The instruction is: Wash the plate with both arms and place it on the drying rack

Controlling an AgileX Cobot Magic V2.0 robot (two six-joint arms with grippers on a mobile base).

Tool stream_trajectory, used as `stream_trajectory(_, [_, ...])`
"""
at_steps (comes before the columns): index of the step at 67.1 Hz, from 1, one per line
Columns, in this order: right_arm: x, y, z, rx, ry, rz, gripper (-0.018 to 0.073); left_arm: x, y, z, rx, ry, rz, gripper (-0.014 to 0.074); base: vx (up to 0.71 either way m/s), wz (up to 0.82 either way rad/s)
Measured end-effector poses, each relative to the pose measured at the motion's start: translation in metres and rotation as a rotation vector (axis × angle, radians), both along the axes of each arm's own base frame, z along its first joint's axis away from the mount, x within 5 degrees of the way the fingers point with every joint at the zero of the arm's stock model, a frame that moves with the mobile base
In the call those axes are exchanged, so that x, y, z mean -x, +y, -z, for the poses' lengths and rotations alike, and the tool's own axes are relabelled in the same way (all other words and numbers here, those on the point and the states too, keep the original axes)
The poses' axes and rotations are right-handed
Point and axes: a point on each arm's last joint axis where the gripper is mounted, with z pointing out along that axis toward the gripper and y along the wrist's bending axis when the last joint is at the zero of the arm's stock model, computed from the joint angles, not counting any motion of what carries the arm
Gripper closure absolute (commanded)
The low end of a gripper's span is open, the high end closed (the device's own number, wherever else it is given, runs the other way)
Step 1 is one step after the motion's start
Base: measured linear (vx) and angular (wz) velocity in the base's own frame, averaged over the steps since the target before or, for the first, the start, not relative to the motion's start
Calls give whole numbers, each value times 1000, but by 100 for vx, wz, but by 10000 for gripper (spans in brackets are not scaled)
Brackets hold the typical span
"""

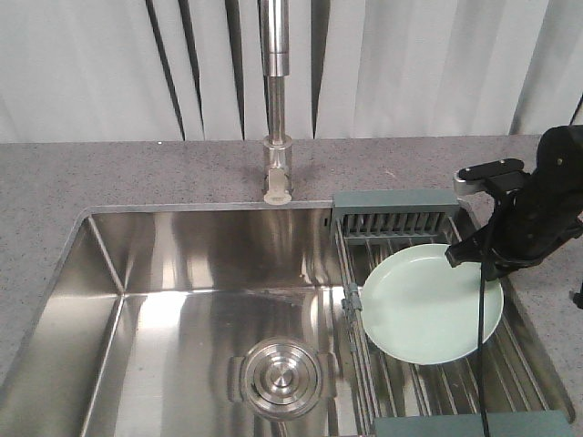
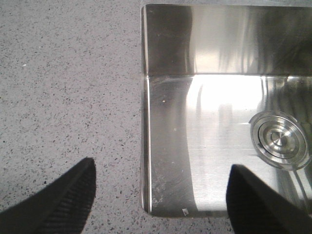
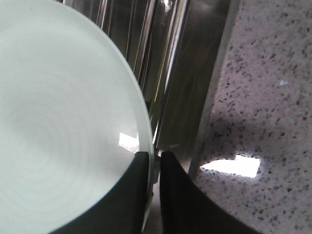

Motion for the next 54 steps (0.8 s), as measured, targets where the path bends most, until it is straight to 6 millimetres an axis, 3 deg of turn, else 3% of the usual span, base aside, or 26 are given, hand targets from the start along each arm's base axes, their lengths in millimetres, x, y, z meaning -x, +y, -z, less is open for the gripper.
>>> stream_trajectory(10, [0,0,-2,-2,-6,17,234,0,0,0,0,0,0,81,0,0])
stream_trajectory(17, [3,0,-12,-6,-34,31,181,0,0,0,0,0,0,81,0,0])
stream_trajectory(31, [18,2,-49,-47,-122,52,181,0,0,0,0,0,0,81,0,0])
stream_trajectory(41, [44,6,-80,-111,-232,45,197,0,0,0,0,0,0,81,0,0])
stream_trajectory(54, [84,5,-90,-129,-310,44,230,0,0,0,0,0,0,81,0,0])
